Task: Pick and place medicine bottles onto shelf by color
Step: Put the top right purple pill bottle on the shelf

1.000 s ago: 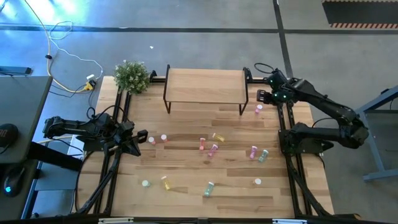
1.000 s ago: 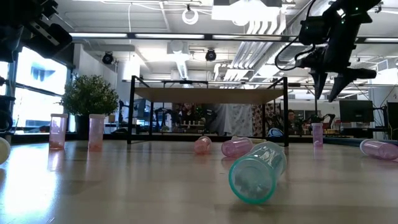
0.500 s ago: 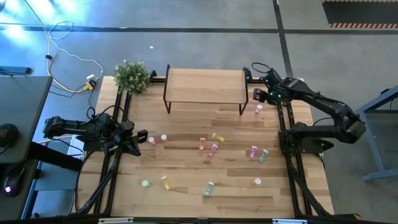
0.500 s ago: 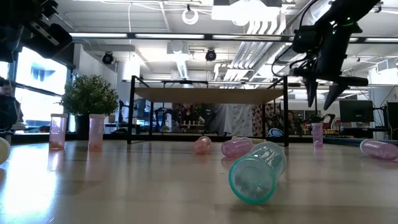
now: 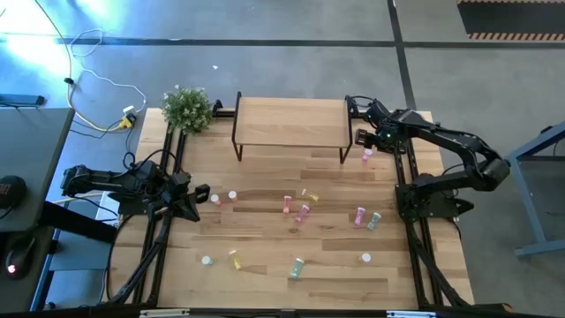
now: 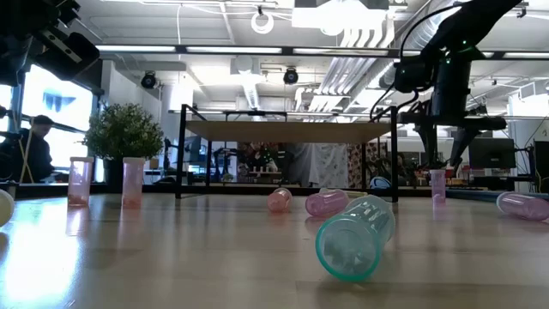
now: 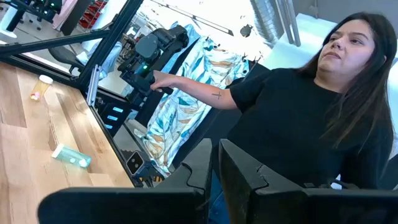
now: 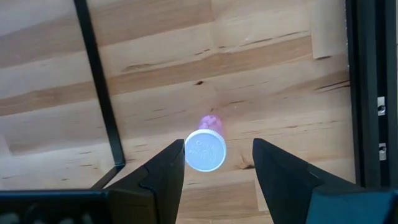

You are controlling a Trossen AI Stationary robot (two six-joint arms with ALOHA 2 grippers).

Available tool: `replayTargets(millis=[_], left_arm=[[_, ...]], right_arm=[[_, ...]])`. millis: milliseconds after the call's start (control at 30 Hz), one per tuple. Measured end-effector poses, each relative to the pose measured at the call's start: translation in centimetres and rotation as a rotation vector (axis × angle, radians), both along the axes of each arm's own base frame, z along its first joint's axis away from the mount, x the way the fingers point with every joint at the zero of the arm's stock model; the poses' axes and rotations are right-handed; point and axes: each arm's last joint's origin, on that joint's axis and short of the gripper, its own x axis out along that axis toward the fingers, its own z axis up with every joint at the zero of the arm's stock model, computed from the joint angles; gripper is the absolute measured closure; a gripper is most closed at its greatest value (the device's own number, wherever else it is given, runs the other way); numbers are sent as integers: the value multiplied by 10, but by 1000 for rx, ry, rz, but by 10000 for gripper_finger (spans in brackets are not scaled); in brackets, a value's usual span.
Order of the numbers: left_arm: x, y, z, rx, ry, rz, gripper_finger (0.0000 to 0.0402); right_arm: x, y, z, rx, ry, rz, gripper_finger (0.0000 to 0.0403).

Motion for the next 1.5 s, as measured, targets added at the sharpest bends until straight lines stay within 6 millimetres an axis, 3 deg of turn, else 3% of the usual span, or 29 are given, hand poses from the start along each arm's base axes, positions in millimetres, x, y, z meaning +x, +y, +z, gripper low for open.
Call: replayTargets(millis=[767, 1167, 1500], left_arm=[[0, 0, 0, -1, 0, 0, 382], [0, 0, 0, 0, 0, 0, 382], [0, 0, 0, 0, -1, 0, 382]], right_arm=[[9, -8, -22, 94, 35, 12, 224], [9, -8, -23, 102, 43, 19, 286], [9, -7, -16, 127, 60, 51, 292]])
